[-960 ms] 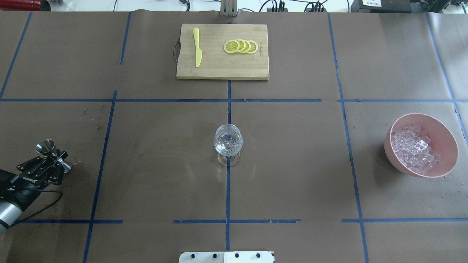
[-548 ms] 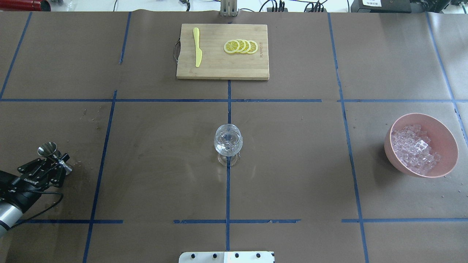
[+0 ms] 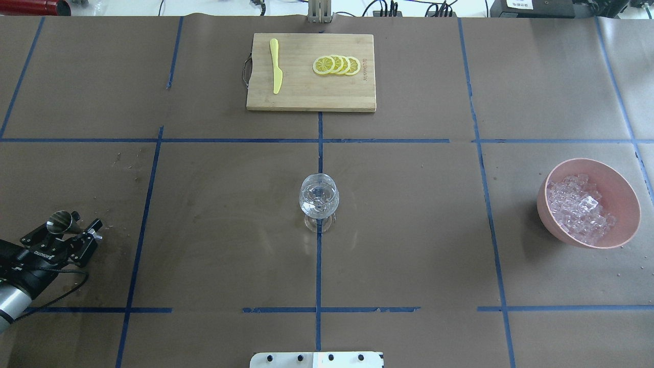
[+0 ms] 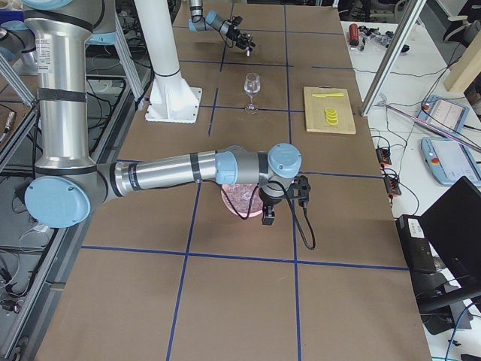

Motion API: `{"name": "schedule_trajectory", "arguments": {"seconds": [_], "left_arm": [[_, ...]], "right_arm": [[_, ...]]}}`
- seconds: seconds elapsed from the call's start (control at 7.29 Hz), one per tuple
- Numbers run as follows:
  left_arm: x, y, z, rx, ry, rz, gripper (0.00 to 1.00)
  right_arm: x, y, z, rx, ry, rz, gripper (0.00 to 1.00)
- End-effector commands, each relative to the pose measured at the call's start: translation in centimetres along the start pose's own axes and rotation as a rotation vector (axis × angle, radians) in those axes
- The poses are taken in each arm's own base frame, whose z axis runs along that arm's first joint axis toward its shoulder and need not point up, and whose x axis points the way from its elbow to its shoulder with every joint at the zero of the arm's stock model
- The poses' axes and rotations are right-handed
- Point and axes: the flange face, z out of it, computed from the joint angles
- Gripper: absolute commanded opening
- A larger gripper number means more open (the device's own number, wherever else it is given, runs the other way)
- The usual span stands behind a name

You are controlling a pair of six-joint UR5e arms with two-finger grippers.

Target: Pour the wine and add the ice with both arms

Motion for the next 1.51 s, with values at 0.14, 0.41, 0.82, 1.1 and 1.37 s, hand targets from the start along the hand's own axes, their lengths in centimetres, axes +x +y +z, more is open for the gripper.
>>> {"name": "schedule_trajectory", "arguments": {"seconds": [0.14, 0.41, 0.82, 1.1, 1.37], "left_arm": [[0.1, -0.1, -0.1, -0.007, 0.009, 0.007, 0.83], [0.0, -1.3, -1.8, -0.097, 0.087, 0.068, 0.84], [-0.6, -1.5, -3.6, -0.261, 0.129, 0.145, 0.84], [-1.7, -1.7, -5.0, -0.385, 0.125, 0.210, 0.83], [-3.5, -4.3, -7.9, -0.472, 0.119, 0.249, 0.83]], "right_arm": [[0.1, 0.0, 0.1, -0.001, 0.000, 0.002, 1.00], [0.0, 0.0, 0.0, 0.001, 0.000, -0.001, 1.00], [0.3, -0.1, 0.2, -0.004, 0.000, 0.005, 1.00], [0.4, 0.1, 0.3, -0.005, 0.001, 0.008, 1.00], [0.3, 0.1, 0.2, -0.004, -0.001, 0.008, 1.00]]}}
